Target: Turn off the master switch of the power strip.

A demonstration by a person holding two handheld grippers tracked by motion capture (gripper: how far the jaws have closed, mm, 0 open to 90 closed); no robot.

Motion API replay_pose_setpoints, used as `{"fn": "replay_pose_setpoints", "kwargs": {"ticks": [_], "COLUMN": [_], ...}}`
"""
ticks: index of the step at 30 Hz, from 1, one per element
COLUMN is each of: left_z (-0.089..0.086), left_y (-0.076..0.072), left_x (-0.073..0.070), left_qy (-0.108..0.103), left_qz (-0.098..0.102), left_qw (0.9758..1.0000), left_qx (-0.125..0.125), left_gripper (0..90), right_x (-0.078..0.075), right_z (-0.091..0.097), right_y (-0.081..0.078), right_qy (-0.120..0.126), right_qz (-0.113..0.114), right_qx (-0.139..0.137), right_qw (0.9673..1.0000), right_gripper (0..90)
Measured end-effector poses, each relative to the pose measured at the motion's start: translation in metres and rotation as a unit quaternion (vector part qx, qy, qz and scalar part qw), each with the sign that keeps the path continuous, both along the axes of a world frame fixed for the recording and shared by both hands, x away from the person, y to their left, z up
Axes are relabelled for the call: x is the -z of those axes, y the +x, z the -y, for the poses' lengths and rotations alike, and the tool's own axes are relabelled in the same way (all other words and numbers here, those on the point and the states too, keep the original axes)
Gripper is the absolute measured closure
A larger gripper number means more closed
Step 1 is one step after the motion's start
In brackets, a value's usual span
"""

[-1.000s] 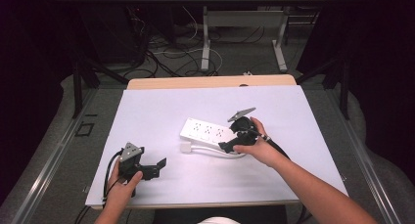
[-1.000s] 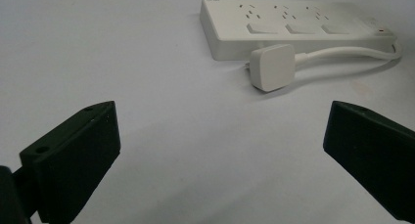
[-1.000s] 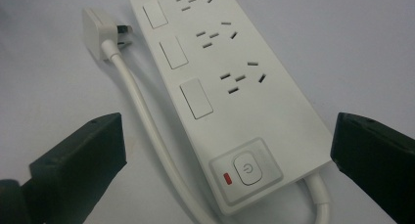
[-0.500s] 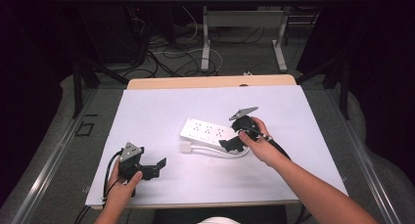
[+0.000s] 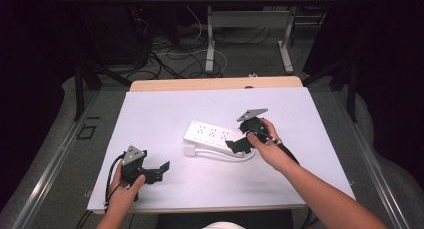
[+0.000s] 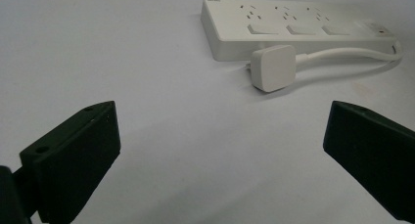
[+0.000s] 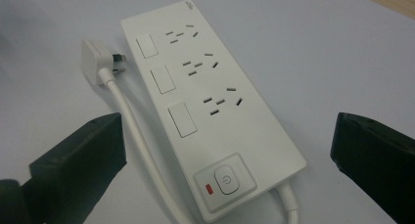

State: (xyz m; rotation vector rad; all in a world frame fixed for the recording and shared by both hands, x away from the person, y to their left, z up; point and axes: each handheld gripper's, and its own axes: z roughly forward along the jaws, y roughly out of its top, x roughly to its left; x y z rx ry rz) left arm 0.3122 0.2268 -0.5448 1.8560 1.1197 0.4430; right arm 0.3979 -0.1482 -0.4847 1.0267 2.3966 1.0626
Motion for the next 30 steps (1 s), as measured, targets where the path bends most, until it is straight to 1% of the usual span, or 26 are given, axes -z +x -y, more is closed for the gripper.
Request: {"fn": "replay_pose_setpoints", "kwargs": {"ticks": [1,2,4,8,9,10,11,14,15,16,17,18,21,22,23,24,27,28,30], "left_z": [0.000,0.000,0.000,-0.001,-0.001,-0.001,-0.001,-0.001,-0.001,-0.001,-0.001,-0.001,-0.001,-0.001,-0.001,-0.001,-0.001,-0.001,-0.001], "left_y": [0.000,0.000,0.000,0.000,0.000,0.000,0.000,0.000,0.000,0.000,0.000,0.000,0.000,0.000,0.000,0.000,0.000,0.000,0.000], "left_x": [0.000,0.000,0.000,0.000,0.000,0.000,0.000,-0.001,-0.001,-0.001,0.000,0.000,0.000,0.000,0.000,0.000,0.000,0.000,0.000], "left_qy": [0.000,0.000,0.000,-0.001,-0.001,-0.004,-0.001,-0.002,-0.001,-0.002,-0.006,-0.005,-0.006,-0.007,-0.007,-0.007,-0.007,-0.007,-0.006], "left_qz": [0.000,0.000,0.001,0.001,0.001,0.000,0.002,0.003,0.003,0.003,0.001,0.001,0.000,0.001,0.000,0.000,0.002,0.001,0.001], "left_qw": [1.0000,1.0000,1.0000,1.0000,1.0000,1.0000,1.0000,1.0000,1.0000,1.0000,1.0000,1.0000,1.0000,1.0000,1.0000,1.0000,1.0000,1.0000,1.0000], "left_qx": [0.000,0.000,0.000,-0.001,-0.001,-0.003,-0.002,-0.003,-0.003,-0.004,-0.005,-0.005,-0.006,-0.006,-0.006,-0.006,-0.006,-0.007,-0.007], "left_gripper": [0.6,0.6,0.6,0.6,0.6,0.6,0.6,0.6,0.6,0.6,0.6,0.6,0.6,0.6,0.6,0.6,0.6,0.6,0.6], "right_x": [-0.003,-0.003,-0.005,-0.009,-0.010,-0.010,-0.011,-0.012,-0.013,-0.012,-0.012,-0.013,-0.014,-0.014,-0.014,-0.014,-0.013,-0.012,-0.011], "right_z": [0.001,0.002,0.004,0.007,0.008,0.010,0.010,0.014,0.015,0.017,0.018,0.020,0.026,0.028,0.031,0.034,0.042,0.045,0.051], "right_y": [-0.001,-0.002,-0.003,-0.007,-0.008,-0.008,-0.010,-0.013,-0.015,-0.015,-0.016,-0.017,-0.020,-0.020,-0.021,-0.022,-0.025,-0.026,-0.028], "right_qy": [-0.009,-0.002,0.003,0.007,0.007,0.009,0.011,0.013,0.013,0.015,0.018,0.017,0.023,0.024,0.025,0.025,0.025,0.025,0.021], "right_qz": [-0.008,0.000,0.007,0.012,0.014,0.020,0.018,0.020,0.017,0.021,0.021,0.017,0.025,0.021,0.023,0.022,0.030,0.026,0.029], "right_qx": [0.002,0.004,0.003,0.011,0.012,0.007,0.011,0.007,0.007,0.005,0.006,0.005,0.011,0.011,0.013,0.015,0.022,0.023,0.030], "right_qw": [0.9999,1.0000,1.0000,0.9998,0.9998,0.9997,0.9997,0.9997,0.9997,0.9997,0.9996,0.9997,0.9994,0.9994,0.9993,0.9993,0.9990,0.9991,0.9989], "right_gripper": [0.0,0.0,0.0,0.0,0.0,0.0,0.0,0.0,0.0,0.0,0.0,0.0,0.0,0.0,0.0,0.0,0.0,0.0,0.0]}}
